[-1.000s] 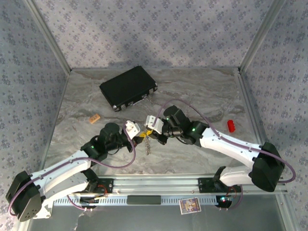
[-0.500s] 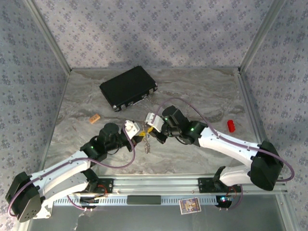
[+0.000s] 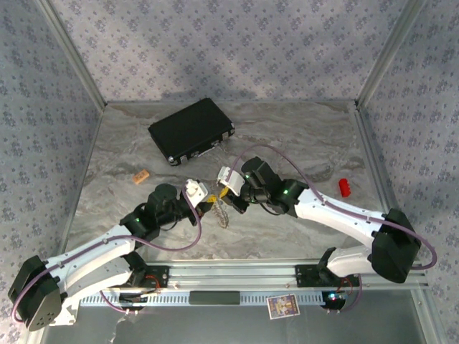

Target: Put the keys on the keyring

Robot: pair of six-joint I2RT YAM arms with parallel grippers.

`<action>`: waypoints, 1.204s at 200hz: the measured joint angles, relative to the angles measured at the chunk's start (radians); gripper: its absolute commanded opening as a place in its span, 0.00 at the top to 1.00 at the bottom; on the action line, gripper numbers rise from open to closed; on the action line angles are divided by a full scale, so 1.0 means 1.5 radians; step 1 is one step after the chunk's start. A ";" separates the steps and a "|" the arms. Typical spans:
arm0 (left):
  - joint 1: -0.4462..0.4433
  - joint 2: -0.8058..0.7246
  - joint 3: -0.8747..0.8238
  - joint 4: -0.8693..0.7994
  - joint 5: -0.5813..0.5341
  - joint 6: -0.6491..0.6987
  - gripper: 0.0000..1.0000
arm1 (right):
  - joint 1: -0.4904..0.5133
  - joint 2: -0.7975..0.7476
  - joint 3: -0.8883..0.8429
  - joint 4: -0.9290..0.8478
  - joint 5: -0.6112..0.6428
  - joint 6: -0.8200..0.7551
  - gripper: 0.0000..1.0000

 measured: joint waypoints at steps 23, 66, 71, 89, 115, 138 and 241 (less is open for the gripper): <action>0.000 -0.001 -0.002 0.004 0.000 0.000 1.00 | -0.013 -0.002 -0.003 0.002 -0.014 -0.013 0.70; 0.000 -0.005 -0.023 0.034 0.005 0.001 1.00 | -0.071 -0.047 -0.059 0.021 -0.111 -0.111 0.67; 0.000 -0.005 -0.027 0.039 0.005 0.003 1.00 | -0.076 -0.048 -0.060 0.023 -0.124 -0.120 0.67; -0.001 -0.005 -0.041 0.057 0.008 0.007 1.00 | -0.090 -0.046 -0.060 0.038 -0.170 -0.140 0.66; -0.001 -0.006 -0.054 0.073 0.015 0.013 1.00 | -0.096 -0.023 -0.044 0.045 -0.221 -0.145 0.67; -0.001 -0.006 -0.055 0.084 0.015 0.018 1.00 | -0.096 0.003 -0.028 0.047 -0.250 -0.140 0.68; -0.001 -0.011 -0.076 0.124 0.016 0.020 1.00 | -0.093 0.034 -0.015 0.042 -0.268 -0.076 0.72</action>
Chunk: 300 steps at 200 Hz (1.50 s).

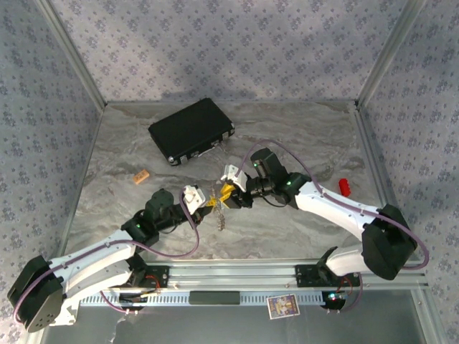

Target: Put the keys on the keyring

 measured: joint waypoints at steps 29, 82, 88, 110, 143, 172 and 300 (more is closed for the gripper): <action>-0.001 -0.004 -0.001 0.001 0.001 0.000 1.00 | 0.000 0.017 0.000 -0.001 0.006 0.006 0.73; -0.001 -0.006 -0.001 0.003 -0.002 0.000 1.00 | -0.005 0.008 -0.004 0.015 0.001 0.144 0.66; -0.001 -0.006 -0.001 0.003 -0.003 0.000 1.00 | -0.005 0.004 -0.005 0.015 0.001 0.171 0.66; -0.001 -0.006 -0.001 0.003 -0.005 0.000 1.00 | -0.005 -0.010 -0.004 0.011 0.010 0.268 0.69; -0.001 -0.006 -0.001 0.003 -0.007 -0.001 1.00 | -0.003 -0.012 -0.001 -0.027 0.030 0.362 0.72; -0.001 -0.006 -0.001 0.003 -0.007 -0.001 1.00 | 0.008 -0.012 0.000 -0.045 0.034 0.400 0.72; -0.004 -0.006 -0.001 0.003 -0.012 -0.001 1.00 | 0.012 0.002 0.019 -0.046 0.035 0.427 0.84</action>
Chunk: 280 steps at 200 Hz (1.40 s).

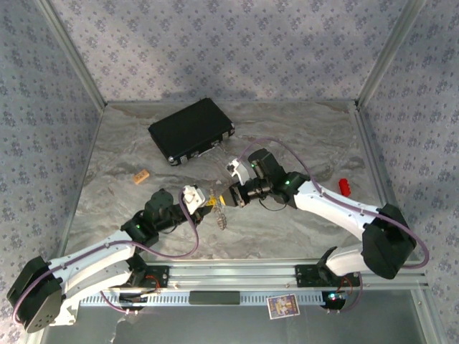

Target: Put the keys on the keyring

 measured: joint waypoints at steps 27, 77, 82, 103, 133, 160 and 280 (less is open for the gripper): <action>0.000 0.000 0.000 0.000 0.000 0.000 1.00 | 0.000 0.003 0.001 -0.001 -0.001 0.000 0.91; 0.000 0.000 0.000 0.000 -0.002 0.000 1.00 | 0.000 0.006 0.004 -0.003 -0.005 0.000 0.97; 0.000 0.000 0.000 0.000 -0.002 0.000 1.00 | 0.000 0.007 0.004 -0.003 -0.005 0.000 0.97; 0.000 0.000 -0.004 0.004 -0.002 0.000 1.00 | -0.001 0.013 0.004 -0.002 -0.006 0.000 0.97; 0.000 0.000 -0.011 0.004 -0.004 0.000 1.00 | -0.001 0.028 0.003 -0.002 -0.012 0.000 0.97; 0.000 0.000 -0.011 0.005 -0.005 0.000 1.00 | -0.003 0.031 0.003 -0.002 -0.015 0.000 0.96; -0.006 0.013 -0.011 0.024 -0.009 0.001 1.00 | -0.012 0.031 -0.008 0.002 -0.023 -0.001 0.97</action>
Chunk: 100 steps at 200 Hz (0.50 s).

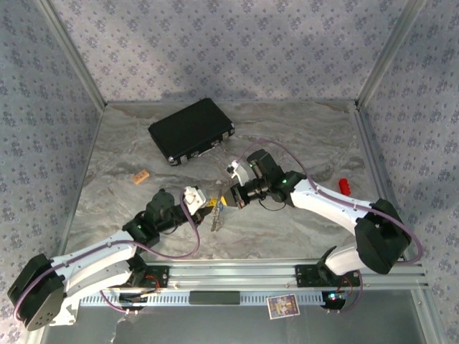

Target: Put the keys on the keyring

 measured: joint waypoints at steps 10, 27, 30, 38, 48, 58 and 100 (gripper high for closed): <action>0.000 0.000 0.000 0.001 0.000 0.000 1.00 | 0.000 0.000 -0.003 0.005 -0.002 0.000 0.96; 0.000 0.000 0.000 0.001 0.000 0.000 1.00 | 0.000 0.000 -0.009 0.012 -0.004 0.000 0.94; 0.000 0.000 0.000 0.001 0.000 0.000 1.00 | 0.000 0.000 -0.010 0.013 -0.005 0.000 0.93; 0.000 0.000 0.000 0.001 0.000 0.000 1.00 | 0.000 0.000 -0.012 0.016 -0.007 0.000 0.91; 0.000 0.001 0.000 0.001 0.000 0.000 1.00 | 0.000 0.000 -0.015 0.019 -0.007 0.001 0.84; 0.000 0.001 0.000 0.004 0.000 0.000 1.00 | 0.000 0.000 -0.018 0.022 -0.007 -0.003 0.79; 0.000 0.006 0.000 0.017 0.000 0.000 1.00 | -0.002 -0.055 -0.073 0.060 0.020 -0.055 0.70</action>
